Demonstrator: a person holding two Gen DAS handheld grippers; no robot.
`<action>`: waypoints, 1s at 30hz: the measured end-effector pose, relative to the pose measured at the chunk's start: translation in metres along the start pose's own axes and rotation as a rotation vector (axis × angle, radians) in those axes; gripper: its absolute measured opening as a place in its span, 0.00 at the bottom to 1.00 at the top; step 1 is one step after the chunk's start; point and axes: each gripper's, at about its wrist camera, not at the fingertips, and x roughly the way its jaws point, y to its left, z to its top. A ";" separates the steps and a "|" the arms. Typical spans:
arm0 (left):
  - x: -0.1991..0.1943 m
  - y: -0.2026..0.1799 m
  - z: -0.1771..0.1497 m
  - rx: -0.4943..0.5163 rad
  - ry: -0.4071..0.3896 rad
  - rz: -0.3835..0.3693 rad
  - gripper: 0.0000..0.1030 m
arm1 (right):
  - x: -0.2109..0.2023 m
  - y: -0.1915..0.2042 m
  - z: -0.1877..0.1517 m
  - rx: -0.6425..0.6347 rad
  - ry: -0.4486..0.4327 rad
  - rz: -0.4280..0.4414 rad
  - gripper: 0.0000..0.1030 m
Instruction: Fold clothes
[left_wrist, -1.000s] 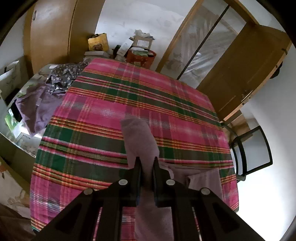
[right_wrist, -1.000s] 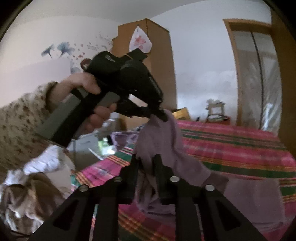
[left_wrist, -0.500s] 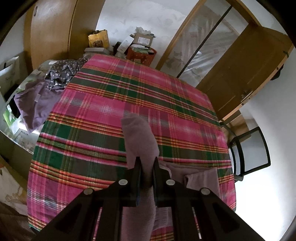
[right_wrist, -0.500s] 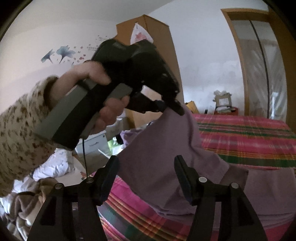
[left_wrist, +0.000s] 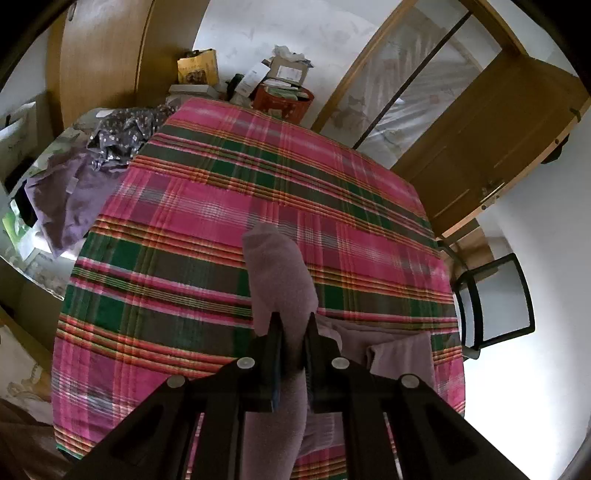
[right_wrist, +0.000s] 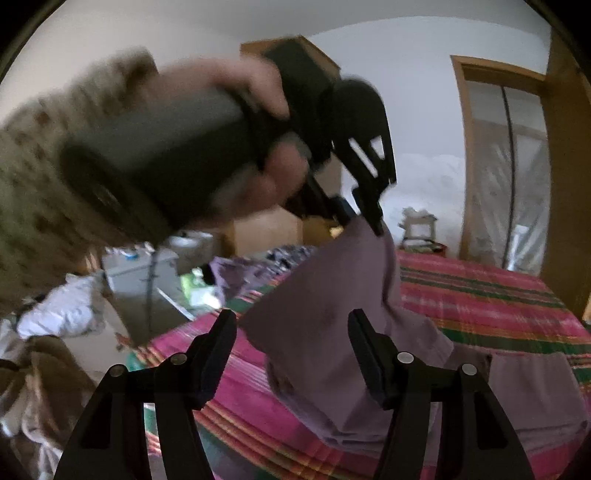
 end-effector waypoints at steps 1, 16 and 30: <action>0.000 0.000 0.000 -0.003 0.000 -0.006 0.10 | 0.004 -0.001 -0.001 0.005 0.013 -0.010 0.63; 0.000 -0.003 0.004 -0.013 0.014 -0.037 0.10 | 0.001 -0.013 0.003 -0.010 -0.020 -0.057 0.22; -0.009 -0.052 0.006 0.059 -0.002 -0.072 0.10 | -0.034 -0.055 0.028 0.103 -0.040 0.006 0.17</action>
